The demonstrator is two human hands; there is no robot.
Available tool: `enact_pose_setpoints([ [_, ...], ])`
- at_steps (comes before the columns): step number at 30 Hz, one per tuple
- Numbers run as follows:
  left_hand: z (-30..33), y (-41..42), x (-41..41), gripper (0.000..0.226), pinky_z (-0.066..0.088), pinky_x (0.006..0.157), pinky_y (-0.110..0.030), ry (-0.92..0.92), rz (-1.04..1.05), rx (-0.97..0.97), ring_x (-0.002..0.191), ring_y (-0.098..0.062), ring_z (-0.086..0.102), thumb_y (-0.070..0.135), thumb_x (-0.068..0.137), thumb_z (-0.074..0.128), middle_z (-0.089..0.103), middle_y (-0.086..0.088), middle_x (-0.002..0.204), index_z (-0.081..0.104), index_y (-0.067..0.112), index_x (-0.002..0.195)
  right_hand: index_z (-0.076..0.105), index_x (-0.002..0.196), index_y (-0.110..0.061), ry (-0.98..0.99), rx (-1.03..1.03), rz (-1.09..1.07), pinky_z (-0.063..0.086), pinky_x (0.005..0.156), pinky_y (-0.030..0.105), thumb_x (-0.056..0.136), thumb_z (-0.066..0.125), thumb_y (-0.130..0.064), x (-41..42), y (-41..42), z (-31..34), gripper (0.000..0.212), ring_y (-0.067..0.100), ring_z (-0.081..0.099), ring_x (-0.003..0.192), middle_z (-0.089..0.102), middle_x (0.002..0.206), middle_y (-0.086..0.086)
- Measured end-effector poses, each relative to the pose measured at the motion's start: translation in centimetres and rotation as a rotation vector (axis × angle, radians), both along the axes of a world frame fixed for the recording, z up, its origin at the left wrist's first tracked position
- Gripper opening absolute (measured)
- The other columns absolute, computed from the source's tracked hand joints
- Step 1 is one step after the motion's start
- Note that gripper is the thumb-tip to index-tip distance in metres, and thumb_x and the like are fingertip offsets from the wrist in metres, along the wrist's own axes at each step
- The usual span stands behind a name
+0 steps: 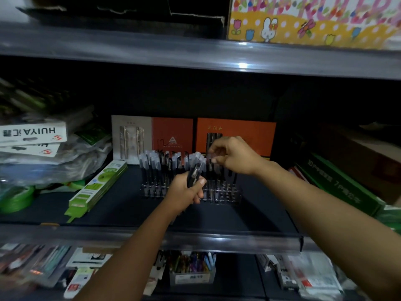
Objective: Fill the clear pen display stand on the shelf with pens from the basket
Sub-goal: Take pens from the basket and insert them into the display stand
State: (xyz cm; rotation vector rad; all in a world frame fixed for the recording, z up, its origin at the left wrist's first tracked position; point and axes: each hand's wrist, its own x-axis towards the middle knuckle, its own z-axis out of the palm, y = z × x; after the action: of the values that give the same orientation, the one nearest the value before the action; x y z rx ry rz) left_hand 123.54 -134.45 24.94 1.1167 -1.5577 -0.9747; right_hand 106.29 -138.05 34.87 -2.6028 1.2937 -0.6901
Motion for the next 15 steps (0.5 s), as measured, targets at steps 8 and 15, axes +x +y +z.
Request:
enact_pose_setpoints([
  [8, 0.1, 0.0, -0.4, 0.013, 0.044, 0.048, -0.025, -0.156, 0.024, -0.074, 0.040, -0.006, 0.047, 0.015, 0.094, 0.054, 0.055, -0.002, 0.057, 0.054, 0.017, 0.081, 0.070, 0.107, -0.013, 0.049, -0.003, 0.121, 0.040, 0.067, 0.005, 0.090, 0.067, -0.024, 1.1, 2.5, 2.9, 0.021, 0.002, 0.060, 0.083, 0.065, 0.097, -0.006],
  [15, 0.7, 0.4, -0.4, 0.014, 0.048, 0.051, -0.032, -0.320, 0.051, -0.109, 0.044, -0.009, 0.050, 0.019, 0.092, 0.057, 0.053, -0.002, 0.057, 0.054, 0.018, 0.078, 0.066, 0.085, -0.015, 0.124, 0.050, 0.095, 0.043, 0.062, 0.014, 0.090, 0.065, -0.017, 1.3, 3.2, 3.5, 0.006, 0.002, 0.060, 0.071, 0.065, 0.078, -0.006],
])
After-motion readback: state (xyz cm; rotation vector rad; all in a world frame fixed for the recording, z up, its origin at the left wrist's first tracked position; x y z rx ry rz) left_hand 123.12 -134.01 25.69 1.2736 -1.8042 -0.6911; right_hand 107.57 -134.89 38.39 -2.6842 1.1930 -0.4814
